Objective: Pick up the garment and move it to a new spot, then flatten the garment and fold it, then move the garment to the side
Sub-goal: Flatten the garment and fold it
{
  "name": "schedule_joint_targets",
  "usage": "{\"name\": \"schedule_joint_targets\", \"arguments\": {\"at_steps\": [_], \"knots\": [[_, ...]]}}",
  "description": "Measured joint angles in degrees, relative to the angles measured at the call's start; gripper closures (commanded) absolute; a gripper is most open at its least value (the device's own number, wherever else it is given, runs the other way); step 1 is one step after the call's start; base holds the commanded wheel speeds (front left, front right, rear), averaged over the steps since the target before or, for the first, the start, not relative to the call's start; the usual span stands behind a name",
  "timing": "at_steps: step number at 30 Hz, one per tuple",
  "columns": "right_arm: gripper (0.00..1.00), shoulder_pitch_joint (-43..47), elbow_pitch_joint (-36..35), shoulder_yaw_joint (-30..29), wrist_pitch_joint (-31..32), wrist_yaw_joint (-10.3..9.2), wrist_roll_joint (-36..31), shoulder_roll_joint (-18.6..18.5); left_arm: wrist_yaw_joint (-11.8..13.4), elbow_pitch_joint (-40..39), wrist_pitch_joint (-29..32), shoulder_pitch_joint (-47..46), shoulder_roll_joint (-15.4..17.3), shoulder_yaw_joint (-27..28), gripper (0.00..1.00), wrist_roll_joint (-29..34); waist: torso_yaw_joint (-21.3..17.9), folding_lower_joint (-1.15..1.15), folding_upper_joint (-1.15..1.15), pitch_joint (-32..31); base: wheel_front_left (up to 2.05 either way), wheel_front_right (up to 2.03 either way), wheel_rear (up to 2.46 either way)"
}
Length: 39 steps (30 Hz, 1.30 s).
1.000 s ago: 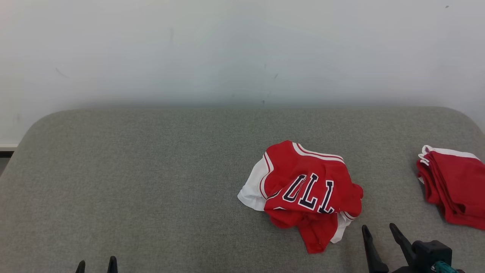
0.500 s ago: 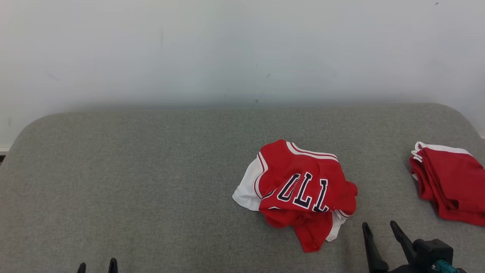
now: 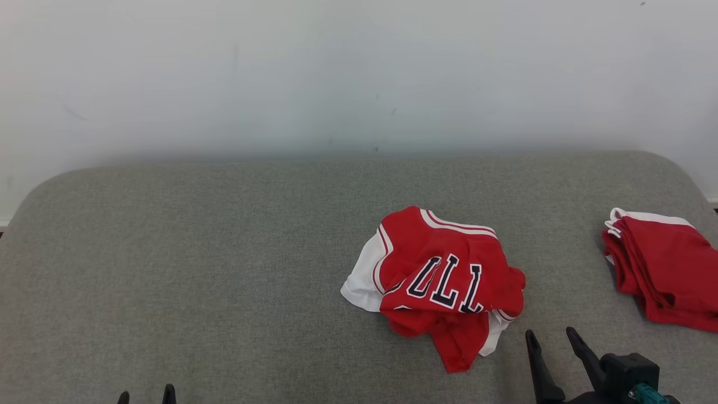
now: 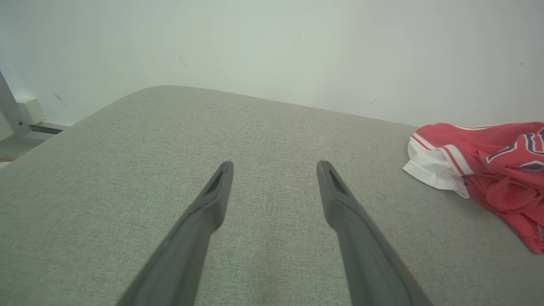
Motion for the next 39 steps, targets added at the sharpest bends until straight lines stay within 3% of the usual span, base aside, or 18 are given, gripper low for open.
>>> {"name": "schedule_joint_targets", "arguments": {"at_steps": [6,15,26,31,39], "knots": [[0.00,-0.9,-0.1,1.6,0.4,0.00,0.5,0.0,0.0,1.9,0.3,-2.2,0.5,-1.8,0.00,-1.5,-2.2,0.00,0.00,0.3,0.00,0.00,0.00],[0.00,-2.3,-0.8,4.0,1.5,0.00,1.2,-0.9,0.0,7.6,10.5,-17.9,6.3,-9.6,0.00,-4.8,-7.9,0.00,0.00,1.4,0.00,0.00,0.00],[0.00,-4.5,-1.9,6.7,1.4,0.00,2.5,-1.6,0.6,19.8,28.1,-39.5,6.3,-12.1,0.00,-7.5,-18.3,0.00,0.00,4.5,0.00,0.00,0.00],[0.00,-4.9,-0.9,7.8,0.2,0.00,3.5,-1.0,0.4,24.4,32.0,-45.6,7.4,-14.1,0.00,-7.2,-23.5,0.01,0.00,6.6,0.00,0.00,0.00],[0.00,-4.5,-0.6,5.8,-2.4,0.00,3.8,-0.1,0.3,30.8,36.2,-54.1,7.3,-19.4,0.00,-5.8,-27.4,0.01,0.01,11.7,0.00,0.00,0.00]]}}
